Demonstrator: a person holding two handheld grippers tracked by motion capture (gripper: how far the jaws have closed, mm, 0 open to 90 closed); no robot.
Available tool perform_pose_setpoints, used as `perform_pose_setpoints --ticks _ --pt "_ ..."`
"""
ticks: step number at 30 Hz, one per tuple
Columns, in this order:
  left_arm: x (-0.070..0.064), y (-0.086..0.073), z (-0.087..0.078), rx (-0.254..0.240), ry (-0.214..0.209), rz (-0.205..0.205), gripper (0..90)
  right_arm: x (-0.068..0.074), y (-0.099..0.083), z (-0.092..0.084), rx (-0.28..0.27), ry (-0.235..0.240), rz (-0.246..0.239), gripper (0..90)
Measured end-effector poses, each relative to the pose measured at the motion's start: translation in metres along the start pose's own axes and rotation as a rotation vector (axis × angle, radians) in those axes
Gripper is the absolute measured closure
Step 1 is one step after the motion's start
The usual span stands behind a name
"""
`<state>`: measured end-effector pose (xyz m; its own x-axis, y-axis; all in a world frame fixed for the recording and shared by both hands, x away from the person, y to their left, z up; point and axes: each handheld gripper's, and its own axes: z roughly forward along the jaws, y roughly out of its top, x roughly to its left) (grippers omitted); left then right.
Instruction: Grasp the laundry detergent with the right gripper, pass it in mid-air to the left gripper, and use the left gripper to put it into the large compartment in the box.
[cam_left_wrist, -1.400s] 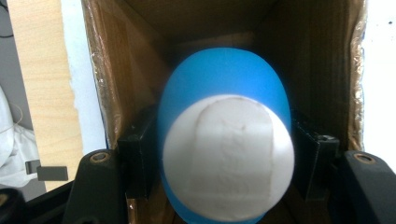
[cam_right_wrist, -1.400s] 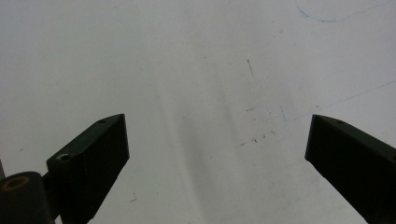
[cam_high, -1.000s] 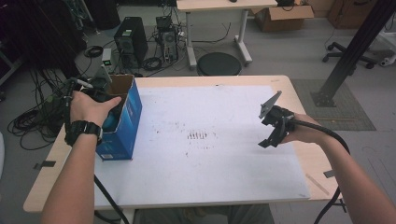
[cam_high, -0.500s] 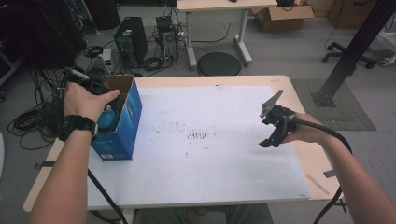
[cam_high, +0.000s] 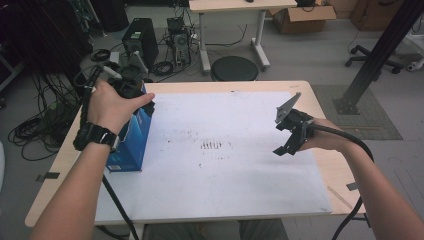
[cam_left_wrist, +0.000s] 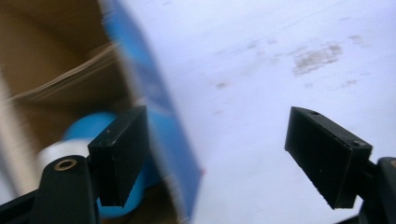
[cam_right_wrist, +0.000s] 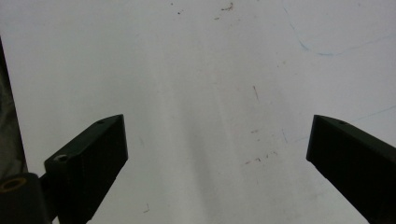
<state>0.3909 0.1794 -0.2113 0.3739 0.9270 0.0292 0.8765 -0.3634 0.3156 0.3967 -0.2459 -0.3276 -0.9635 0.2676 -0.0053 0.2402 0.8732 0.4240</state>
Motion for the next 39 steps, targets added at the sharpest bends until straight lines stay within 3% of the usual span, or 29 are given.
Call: perform_pose_setpoints --ticks 4,8,20,27,39 --pt "-0.018 0.006 0.009 -0.001 -0.035 0.056 19.3 0.0 0.003 0.0 -0.003 0.002 -0.01 5.1" --pt "-0.035 0.01 0.02 -0.02 -0.041 0.095 14.9 0.0 0.005 0.0 -0.013 0.01 -0.021 5.0" --pt "-0.071 0.009 0.061 0.024 -0.114 0.207 4.9 -0.004 0.01 -0.001 -0.073 0.054 -0.019 1.8" --pt "-0.079 0.006 0.073 0.048 -0.155 0.227 4.9 -0.004 0.013 0.001 -0.083 0.06 -0.019 1.5" --pt "-0.084 0.004 0.075 0.049 -0.179 0.245 4.8 -0.002 0.013 0.001 -0.081 0.055 -0.023 1.5"
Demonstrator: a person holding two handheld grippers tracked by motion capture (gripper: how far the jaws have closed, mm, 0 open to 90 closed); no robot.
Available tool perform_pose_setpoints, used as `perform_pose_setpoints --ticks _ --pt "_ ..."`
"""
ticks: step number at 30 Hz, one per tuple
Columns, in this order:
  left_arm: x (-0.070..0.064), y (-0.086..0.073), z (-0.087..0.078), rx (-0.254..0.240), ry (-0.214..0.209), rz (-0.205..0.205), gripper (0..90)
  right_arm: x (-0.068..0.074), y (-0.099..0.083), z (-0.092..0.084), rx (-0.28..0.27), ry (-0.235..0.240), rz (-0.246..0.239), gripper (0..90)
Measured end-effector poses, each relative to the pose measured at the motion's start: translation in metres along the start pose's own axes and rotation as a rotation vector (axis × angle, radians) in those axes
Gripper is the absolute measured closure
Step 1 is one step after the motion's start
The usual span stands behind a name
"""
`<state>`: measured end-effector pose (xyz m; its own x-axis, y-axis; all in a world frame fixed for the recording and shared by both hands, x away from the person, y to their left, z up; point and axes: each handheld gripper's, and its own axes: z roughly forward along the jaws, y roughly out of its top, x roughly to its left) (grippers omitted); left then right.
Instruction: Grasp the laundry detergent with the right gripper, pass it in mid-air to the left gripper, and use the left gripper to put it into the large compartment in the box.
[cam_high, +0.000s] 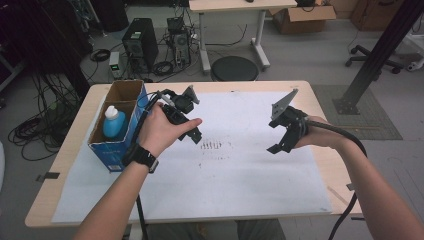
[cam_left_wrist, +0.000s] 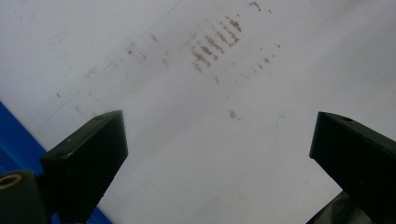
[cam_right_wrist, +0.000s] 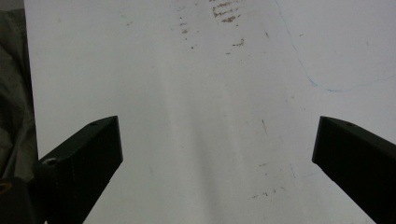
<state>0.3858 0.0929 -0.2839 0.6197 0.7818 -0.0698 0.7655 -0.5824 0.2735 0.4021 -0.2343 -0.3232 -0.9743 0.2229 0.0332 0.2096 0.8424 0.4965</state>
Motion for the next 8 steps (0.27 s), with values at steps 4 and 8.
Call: perform_pose_setpoints --ticks 4,8 --pt "0.0003 -0.0006 -0.0002 -0.001 0.0 -0.001 4.9 0.0004 -0.0003 -0.0005 -0.003 0.001 0.001 1.5" --pt "0.0002 -0.0014 -0.0003 0.001 -0.005 0.004 4.8 0.0004 -0.0011 0.0 0.002 -0.001 0.0 1.5"
